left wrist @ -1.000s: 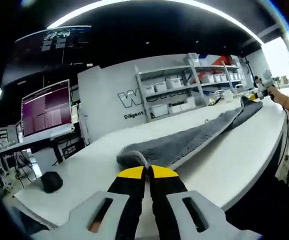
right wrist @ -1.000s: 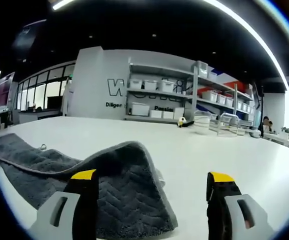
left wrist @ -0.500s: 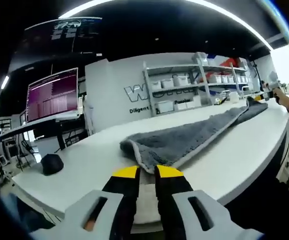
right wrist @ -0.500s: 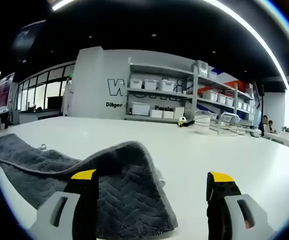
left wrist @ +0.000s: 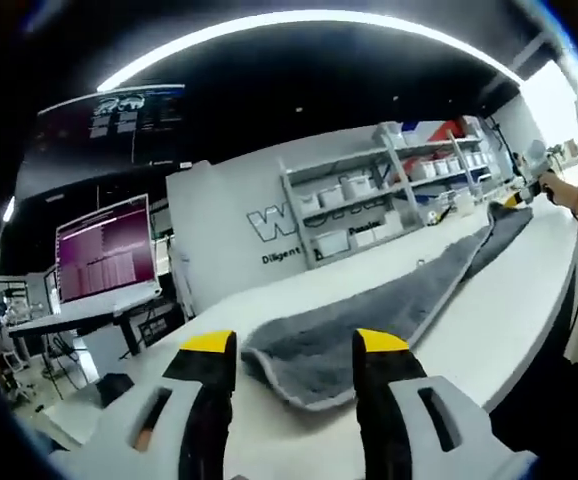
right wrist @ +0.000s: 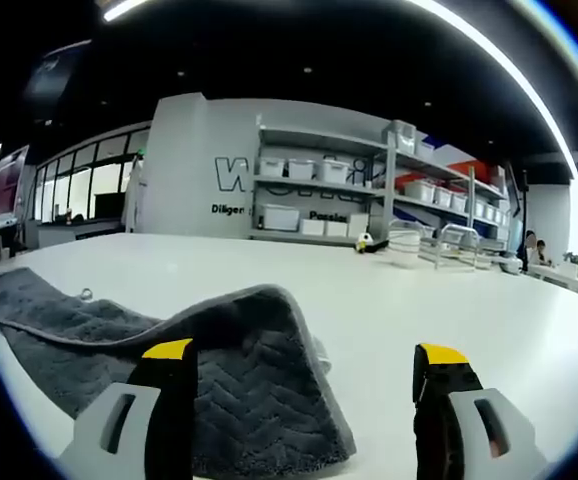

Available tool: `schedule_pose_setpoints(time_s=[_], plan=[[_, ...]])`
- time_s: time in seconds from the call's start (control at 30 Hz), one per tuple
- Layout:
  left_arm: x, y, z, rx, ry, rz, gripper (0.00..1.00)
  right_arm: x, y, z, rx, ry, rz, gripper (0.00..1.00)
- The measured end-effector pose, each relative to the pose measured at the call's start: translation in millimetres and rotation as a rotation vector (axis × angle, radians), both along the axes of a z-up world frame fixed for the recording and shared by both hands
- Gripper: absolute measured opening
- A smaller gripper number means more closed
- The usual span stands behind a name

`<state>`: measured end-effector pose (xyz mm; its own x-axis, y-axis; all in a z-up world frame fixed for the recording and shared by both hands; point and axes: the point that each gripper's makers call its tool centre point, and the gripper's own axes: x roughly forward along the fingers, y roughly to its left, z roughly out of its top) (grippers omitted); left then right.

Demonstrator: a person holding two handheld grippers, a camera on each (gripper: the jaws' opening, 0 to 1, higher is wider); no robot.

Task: Open the folded towel by lifting each exposed corner and separating the folded layers until the towel lies flat within the target outline without major curled edges

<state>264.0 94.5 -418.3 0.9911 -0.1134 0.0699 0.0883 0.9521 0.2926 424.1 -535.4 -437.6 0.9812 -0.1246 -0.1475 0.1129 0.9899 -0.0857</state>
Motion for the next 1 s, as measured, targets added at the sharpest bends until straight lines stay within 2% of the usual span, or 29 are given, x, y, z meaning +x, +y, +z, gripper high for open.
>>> schedule_pose_setpoints(time_s=[0.1, 0.17, 0.3, 0.4, 0.5, 0.57, 0.63, 0.7, 0.8, 0.87, 1.0], plan=[[15.6, -6.8, 3.7, 0.028, 0.013, -0.002, 0.52, 0.1, 0.7, 0.0, 0.001, 0.000, 0.003, 0.90], [28.4, -10.8, 8.5, 0.049, 0.014, -0.001, 0.56, 0.4, -0.2, 0.5, 0.001, -0.002, 0.001, 0.90], [58.5, -28.5, 16.9, 0.043, 0.049, -0.053, 0.82, 0.8, 0.0, 0.1, 0.003, 0.000, 0.003, 0.90], [72.1, -41.8, 24.2, 0.048, 0.054, -0.084, 0.93, 1.5, -0.8, -0.4, -0.003, 0.005, 0.001, 0.90], [84.0, -57.5, 31.8, 0.075, 0.051, -0.113, 0.98, 1.7, -0.2, -0.2, -0.005, 0.005, 0.003, 0.90], [92.8, -74.9, 31.5, 0.082, 0.079, -0.188, 0.99, 1.8, -0.4, 0.3, -0.005, 0.004, 0.002, 0.90], [104.0, -88.6, 41.4, 0.023, 0.050, -0.241, 0.99, 1.6, -0.6, 0.3, 0.000, 0.002, 0.002, 0.90], [112.0, -95.6, 42.5, 0.025, 0.062, -0.262, 0.99, 1.4, -0.5, 0.5, 0.002, 0.001, 0.002, 0.90], [128.5, -109.5, 38.9, 0.025, 0.116, -0.295, 0.99, 1.2, 1.2, 0.1, 0.002, 0.003, 0.007, 0.90], [135.7, -119.0, 40.3, 0.014, 0.120, -0.332, 0.99, 1.5, 2.6, -0.1, 0.000, 0.005, 0.012, 0.89], [161.0, -128.3, 41.2, 0.010, 0.112, -0.345, 0.99, 1.1, 3.5, 0.2, 0.002, 0.002, 0.015, 0.89]])
